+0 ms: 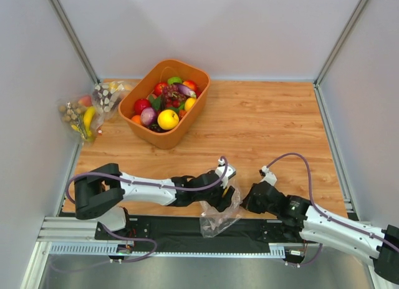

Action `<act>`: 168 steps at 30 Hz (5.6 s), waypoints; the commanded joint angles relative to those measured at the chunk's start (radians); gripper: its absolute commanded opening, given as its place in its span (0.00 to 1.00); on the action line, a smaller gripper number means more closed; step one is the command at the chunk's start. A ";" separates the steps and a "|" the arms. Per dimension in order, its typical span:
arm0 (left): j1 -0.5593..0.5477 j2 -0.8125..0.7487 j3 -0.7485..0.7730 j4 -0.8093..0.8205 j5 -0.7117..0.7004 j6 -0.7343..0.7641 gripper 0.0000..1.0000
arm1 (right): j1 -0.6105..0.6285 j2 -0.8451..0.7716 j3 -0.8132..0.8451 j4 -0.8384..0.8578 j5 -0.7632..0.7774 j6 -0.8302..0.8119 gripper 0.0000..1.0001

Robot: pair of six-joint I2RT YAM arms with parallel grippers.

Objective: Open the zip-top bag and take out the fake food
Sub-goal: Pick up the fake fruit from the zipper food storage bag.

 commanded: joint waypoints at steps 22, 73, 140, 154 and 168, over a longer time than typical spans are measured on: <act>0.017 -0.318 -0.114 -0.168 0.041 0.039 0.27 | 0.025 -0.109 0.200 0.081 -0.171 -0.194 0.62; 0.123 -0.435 -0.355 0.040 0.125 -0.055 0.78 | 0.114 0.362 0.096 0.265 -0.112 -0.127 0.00; 0.148 -0.680 -0.264 -0.019 0.438 -0.169 0.37 | 0.199 0.566 0.303 0.148 0.043 -0.137 0.00; 0.155 -0.778 -0.128 -0.125 0.195 -0.017 0.36 | 0.162 0.498 0.364 0.116 0.056 -0.186 0.00; 0.649 -0.614 0.360 -0.516 0.312 0.196 0.38 | -0.249 0.422 0.499 -0.033 -0.054 -0.476 0.00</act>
